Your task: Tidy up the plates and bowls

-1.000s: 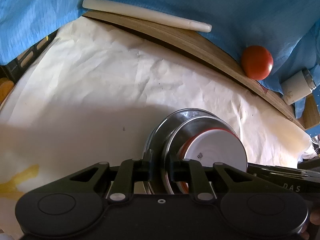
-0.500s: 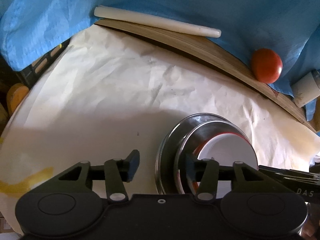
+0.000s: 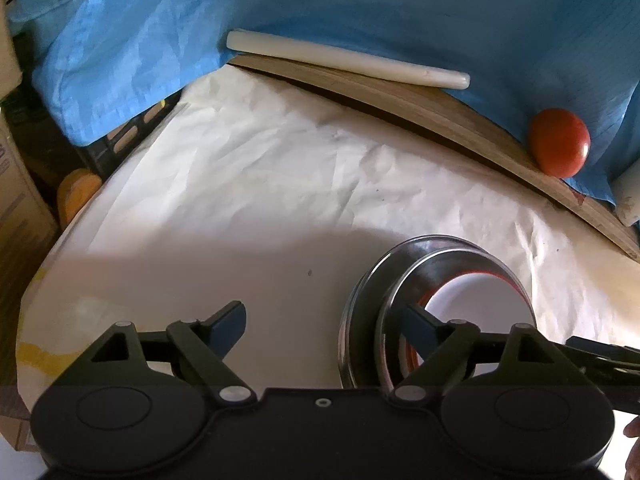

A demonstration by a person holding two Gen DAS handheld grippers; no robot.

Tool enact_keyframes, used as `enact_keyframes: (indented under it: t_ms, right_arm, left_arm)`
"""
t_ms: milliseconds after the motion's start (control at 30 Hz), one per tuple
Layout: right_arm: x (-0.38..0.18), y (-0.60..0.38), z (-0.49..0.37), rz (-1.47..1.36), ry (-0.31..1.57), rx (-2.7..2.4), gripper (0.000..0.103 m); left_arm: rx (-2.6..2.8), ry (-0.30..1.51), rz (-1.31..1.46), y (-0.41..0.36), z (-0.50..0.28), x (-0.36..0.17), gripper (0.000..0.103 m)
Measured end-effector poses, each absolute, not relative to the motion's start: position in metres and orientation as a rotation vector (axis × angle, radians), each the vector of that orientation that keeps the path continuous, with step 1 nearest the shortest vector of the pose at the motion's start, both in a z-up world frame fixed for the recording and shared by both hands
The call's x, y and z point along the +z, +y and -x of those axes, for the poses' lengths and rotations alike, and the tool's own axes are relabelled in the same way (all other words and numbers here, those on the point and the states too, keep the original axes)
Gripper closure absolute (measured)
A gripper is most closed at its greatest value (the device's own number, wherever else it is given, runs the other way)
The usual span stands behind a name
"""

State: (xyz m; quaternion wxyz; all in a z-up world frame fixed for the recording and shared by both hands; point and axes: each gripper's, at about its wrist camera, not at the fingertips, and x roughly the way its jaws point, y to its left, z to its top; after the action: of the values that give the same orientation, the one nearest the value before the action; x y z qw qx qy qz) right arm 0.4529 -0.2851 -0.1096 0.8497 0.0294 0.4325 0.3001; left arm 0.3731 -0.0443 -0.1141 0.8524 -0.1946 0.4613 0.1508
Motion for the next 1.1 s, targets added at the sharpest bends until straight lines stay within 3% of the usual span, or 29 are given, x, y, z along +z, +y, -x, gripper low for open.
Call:
enact_keyframes:
  t_ms: [433,1100]
  right_arm:
    - [-0.099,-0.300,-0.437,-0.040,0.779,0.734,0.001]
    - [-0.096,-0.305,-0.399,-0.049,0.677,0.681,0.000]
  left_arm:
    - [0.390,0.877,0.387,-0.063,-0.346,-0.110,0.005]
    - [0.321,0.757,0.318,-0.075,-0.302,-0.106,0.001]
